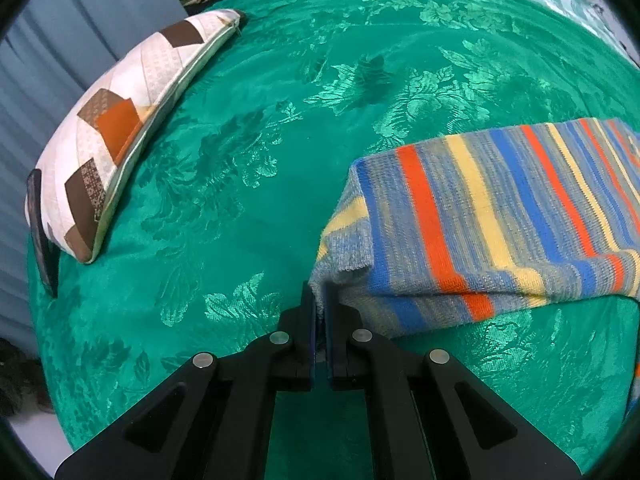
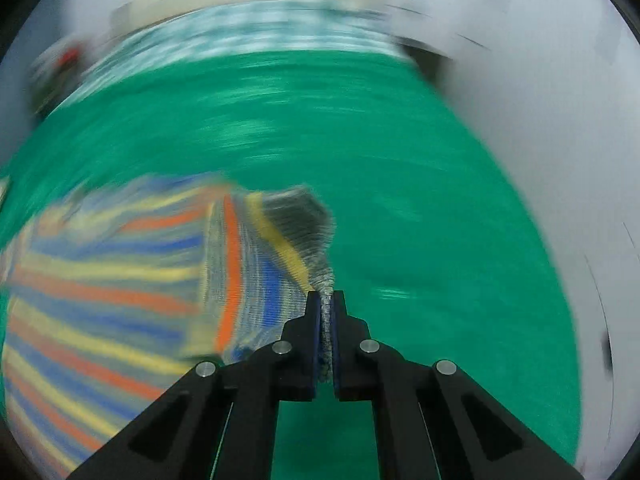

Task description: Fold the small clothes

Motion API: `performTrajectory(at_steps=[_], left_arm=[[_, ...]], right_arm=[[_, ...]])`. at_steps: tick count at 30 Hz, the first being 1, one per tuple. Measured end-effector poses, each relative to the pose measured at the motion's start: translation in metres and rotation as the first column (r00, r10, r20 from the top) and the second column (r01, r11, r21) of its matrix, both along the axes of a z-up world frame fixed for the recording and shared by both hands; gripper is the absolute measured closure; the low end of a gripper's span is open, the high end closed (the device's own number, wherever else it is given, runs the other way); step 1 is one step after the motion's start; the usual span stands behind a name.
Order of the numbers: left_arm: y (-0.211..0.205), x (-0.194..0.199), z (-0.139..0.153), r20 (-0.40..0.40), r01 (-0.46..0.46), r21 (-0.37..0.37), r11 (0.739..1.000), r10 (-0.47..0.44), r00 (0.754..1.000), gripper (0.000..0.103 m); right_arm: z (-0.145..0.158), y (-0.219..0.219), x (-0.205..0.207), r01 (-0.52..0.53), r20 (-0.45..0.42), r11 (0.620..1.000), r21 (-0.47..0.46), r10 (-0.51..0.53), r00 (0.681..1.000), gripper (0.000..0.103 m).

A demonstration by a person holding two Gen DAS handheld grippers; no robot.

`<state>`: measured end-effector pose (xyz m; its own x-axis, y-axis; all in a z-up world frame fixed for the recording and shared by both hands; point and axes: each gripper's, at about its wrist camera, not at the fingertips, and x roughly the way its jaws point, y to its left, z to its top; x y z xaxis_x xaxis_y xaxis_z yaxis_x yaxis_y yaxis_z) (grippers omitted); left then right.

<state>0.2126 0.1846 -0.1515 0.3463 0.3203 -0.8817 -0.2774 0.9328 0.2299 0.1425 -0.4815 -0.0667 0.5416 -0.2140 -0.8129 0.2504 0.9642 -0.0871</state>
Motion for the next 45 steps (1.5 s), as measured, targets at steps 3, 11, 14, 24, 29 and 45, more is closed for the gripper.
performTrajectory(at_steps=[3, 11, 14, 24, 29, 45], left_arm=[[-0.005, 0.000, 0.001, -0.014, -0.005, 0.011, 1.000, 0.005, 1.000, 0.101], [-0.012, 0.007, 0.002, -0.053, 0.022, 0.046, 0.999, -0.020, 0.998, 0.101], [-0.014, 0.007, 0.002, -0.054, 0.025, 0.047, 0.999, -0.022, 0.998, 0.101], [-0.020, 0.004, 0.001, -0.053, 0.036, 0.070, 0.997, -0.032, 0.998, 0.101], [-0.015, 0.004, 0.001, -0.047, 0.031, 0.043, 0.999, -0.029, 0.998, 0.101], [0.052, -0.074, 0.049, 0.103, -0.122, -0.195, 0.973, 0.144, 0.984, 0.021]], right_arm=[[-0.015, -0.068, -0.012, 0.164, -0.044, 0.986, 0.040, -0.163, 0.986, 0.099], [-0.056, -0.114, -0.031, 0.270, -0.141, 0.963, -0.026, -0.271, 0.952, 0.099], [-0.061, -0.114, -0.032, 0.272, -0.162, 0.956, -0.108, -0.287, 0.944, 0.102], [-0.072, -0.123, -0.037, 0.265, -0.189, 0.960, -0.092, -0.278, 0.942, 0.103], [-0.082, -0.135, -0.039, 0.295, -0.227, 0.944, -0.145, -0.322, 0.919, 0.103], [-0.023, -0.160, -0.102, 0.246, -0.061, 0.967, -0.066, -0.250, 0.966, 0.029]])
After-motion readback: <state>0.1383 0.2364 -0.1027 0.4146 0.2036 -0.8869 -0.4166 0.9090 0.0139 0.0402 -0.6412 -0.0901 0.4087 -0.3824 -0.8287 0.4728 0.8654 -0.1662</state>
